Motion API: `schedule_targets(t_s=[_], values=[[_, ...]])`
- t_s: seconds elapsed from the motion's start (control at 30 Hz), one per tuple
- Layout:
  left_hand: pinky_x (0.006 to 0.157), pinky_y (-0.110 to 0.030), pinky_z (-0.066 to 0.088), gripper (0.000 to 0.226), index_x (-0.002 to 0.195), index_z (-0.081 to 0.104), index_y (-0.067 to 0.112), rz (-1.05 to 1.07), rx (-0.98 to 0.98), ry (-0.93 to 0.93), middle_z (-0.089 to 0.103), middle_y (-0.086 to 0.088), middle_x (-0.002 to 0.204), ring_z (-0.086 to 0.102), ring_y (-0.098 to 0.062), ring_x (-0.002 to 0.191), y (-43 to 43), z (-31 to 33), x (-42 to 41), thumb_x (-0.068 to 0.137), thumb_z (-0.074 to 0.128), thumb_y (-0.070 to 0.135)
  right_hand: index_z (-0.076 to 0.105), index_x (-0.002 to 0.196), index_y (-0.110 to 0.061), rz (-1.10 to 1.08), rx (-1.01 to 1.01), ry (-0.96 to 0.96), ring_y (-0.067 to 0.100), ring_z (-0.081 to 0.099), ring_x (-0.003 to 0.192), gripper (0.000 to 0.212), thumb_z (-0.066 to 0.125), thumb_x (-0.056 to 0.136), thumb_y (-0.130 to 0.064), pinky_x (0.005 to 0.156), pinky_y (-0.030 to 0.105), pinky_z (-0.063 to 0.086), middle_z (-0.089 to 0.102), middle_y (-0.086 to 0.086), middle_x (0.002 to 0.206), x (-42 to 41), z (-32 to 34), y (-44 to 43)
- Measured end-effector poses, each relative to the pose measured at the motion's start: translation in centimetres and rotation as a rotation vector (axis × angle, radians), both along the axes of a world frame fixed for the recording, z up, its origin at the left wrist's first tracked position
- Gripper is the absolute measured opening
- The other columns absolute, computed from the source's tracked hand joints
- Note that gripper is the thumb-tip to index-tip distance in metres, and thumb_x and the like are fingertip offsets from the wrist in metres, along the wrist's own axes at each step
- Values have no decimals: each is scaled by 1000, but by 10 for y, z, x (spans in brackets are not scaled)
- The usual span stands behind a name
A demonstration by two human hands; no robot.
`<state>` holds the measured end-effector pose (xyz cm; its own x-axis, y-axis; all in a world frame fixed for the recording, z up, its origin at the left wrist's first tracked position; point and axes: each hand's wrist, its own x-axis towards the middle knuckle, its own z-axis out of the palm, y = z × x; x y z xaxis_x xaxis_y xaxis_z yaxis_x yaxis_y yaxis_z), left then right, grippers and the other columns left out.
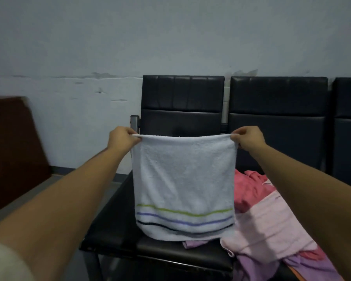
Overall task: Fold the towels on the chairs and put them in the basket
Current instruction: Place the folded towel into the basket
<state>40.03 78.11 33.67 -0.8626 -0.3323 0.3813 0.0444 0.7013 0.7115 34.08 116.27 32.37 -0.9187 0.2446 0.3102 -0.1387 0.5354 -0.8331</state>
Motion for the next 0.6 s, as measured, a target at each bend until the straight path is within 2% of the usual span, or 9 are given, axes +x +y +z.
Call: schedule_targets(t_s=[0.07,0.17,0.23,0.33,0.47,0.53,0.6], values=[[87,-39,58,17,103,77,7,41,73,42,73,-13,98,66,-27,92,-2,-1,-17,88,71,13,77,96,-15,-2,2,67,19,67,87,10,71,88,-14,77,33,57,73,6,95,-21,3,-11],[75,-28,47,15,102,76,8,105,100,152,71,-9,94,61,-20,84,-3,11,-35,90,68,13,75,104,-15,-10,-87,177,21,66,97,15,68,91,-16,89,35,55,71,3,100,-48,21,-24],[71,-25,42,12,99,75,9,135,131,224,68,-6,89,59,-17,80,-7,22,-43,90,68,13,74,107,-13,3,-150,242,20,65,98,16,67,93,-15,87,32,54,70,3,100,-57,38,-29],[72,-23,41,9,95,75,12,156,138,272,66,-4,87,58,-16,81,-13,32,-43,88,70,14,74,107,-15,21,-168,293,16,65,95,15,65,95,-17,85,28,53,71,1,101,-61,51,-36],[64,-24,46,8,96,73,12,132,139,204,67,-6,90,60,-20,80,-20,9,-30,90,69,15,73,102,-15,43,-200,269,17,64,93,12,64,95,-14,82,28,52,70,3,98,-51,23,-44],[70,-31,52,7,95,74,13,114,110,142,69,-8,90,62,-24,83,-25,-17,-23,90,70,16,72,103,-9,66,-245,243,19,62,93,14,63,94,-6,79,24,50,70,9,99,-41,-4,-49],[76,-31,49,6,95,74,14,84,98,50,69,-7,91,62,-23,86,-29,-46,-10,90,72,17,71,104,-3,93,-263,169,20,61,92,18,60,92,2,75,21,48,69,14,100,-27,-39,-52]])
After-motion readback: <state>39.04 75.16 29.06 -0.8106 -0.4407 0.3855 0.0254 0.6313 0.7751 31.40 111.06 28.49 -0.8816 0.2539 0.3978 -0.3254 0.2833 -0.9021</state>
